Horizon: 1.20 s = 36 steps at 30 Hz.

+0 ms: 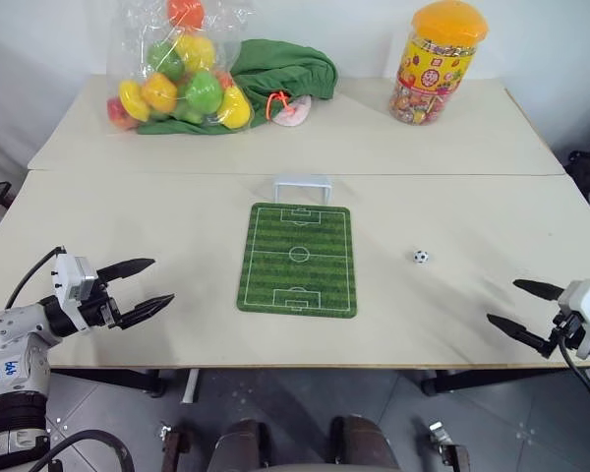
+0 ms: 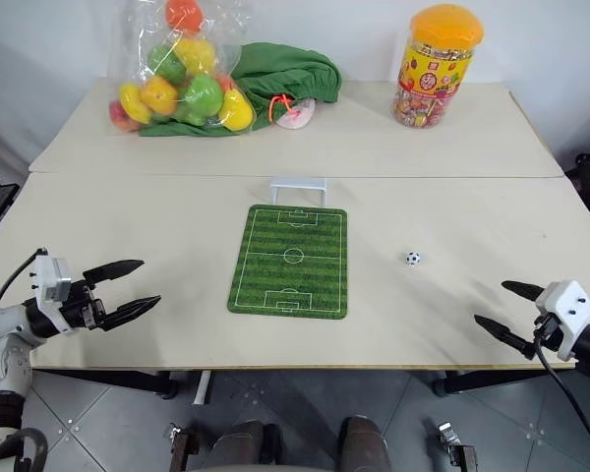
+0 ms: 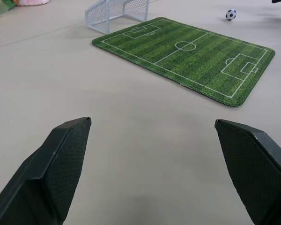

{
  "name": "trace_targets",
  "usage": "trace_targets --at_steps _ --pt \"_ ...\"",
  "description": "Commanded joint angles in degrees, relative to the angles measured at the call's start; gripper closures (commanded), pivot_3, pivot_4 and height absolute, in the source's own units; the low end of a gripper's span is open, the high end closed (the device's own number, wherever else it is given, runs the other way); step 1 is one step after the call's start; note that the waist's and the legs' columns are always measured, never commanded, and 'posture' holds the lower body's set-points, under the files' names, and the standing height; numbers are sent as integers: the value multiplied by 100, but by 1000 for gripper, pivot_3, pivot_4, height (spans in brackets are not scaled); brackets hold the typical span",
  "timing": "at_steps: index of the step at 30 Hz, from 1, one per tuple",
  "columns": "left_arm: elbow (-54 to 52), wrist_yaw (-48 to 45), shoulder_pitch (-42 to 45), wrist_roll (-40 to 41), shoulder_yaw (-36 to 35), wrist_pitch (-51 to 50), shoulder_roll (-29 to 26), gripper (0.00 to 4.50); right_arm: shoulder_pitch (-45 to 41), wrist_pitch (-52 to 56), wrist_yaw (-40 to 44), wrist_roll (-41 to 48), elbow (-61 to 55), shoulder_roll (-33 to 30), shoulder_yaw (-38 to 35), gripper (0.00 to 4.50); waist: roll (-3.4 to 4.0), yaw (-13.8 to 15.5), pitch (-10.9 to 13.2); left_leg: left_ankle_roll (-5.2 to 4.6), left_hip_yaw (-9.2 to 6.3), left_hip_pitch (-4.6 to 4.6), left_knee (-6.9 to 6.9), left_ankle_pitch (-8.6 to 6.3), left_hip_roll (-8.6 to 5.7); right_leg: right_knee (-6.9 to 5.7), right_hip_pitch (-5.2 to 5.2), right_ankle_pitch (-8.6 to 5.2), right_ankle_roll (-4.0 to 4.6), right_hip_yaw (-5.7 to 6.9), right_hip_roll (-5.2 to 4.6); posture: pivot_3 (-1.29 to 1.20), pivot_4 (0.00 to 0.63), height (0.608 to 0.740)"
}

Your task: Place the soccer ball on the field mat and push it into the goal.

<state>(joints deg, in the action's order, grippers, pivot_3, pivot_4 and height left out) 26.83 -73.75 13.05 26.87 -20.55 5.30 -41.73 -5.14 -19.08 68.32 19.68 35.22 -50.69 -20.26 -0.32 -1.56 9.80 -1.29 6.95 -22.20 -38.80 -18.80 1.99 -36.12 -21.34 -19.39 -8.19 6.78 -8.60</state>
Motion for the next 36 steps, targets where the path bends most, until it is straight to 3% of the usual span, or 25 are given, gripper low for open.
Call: trace_targets --at_steps 1,9,15,19,23,32,36 --pt "39 -88 52 34 -88 91 -160 0 107 46 -91 88 -235 -76 -190 83 0 -1 0 0 0 0 0 0 0 0 0 0 0 0 0 0 150 740" --pt "-312 132 68 155 -159 -215 -129 0 315 1175 -817 178 -1672 -113 -255 83 0 3 0 0 -2 0 -2 0 2 -7 -2 0 0 0 -1 0 150 740" --pt "-1009 177 136 259 45 -483 58 0 -607 2837 -1472 143 -2699 -3 322 83 0 -9 0 1 -2 -1 -10 0 7 -20 -6 0 0 -6 0 0 150 740" --pt "-1545 182 115 367 213 -720 189 0 -1602 3199 -1158 -171 -2234 120 1150 83 0 -5 0 1 -1 -3 -16 -1 6 -32 -13 0 0 -9 0 0 150 740" --pt "-1875 284 131 382 367 -800 354 0 -2619 2841 -1109 -634 -911 527 1695 83 0 8 1 -3 -7 -11 -20 -3 -10 -30 -13 0 0 -2 -2 0 150 740" --pt "-2323 470 -195 407 343 -809 524 0 -3079 2242 -642 -1152 393 791 2140 83 0 -12 1 -5 -13 -16 -22 -4 -11 -31 -14 0 0 8 -2 0 150 740" --pt "-2385 544 -282 416 320 -794 541 0 -3121 2086 -617 -1237 547 865 2159 992 0 -11 1 -5 -14 -15 -24 -4 -4 -31 -11 0 0 7 -4 0 150 740"
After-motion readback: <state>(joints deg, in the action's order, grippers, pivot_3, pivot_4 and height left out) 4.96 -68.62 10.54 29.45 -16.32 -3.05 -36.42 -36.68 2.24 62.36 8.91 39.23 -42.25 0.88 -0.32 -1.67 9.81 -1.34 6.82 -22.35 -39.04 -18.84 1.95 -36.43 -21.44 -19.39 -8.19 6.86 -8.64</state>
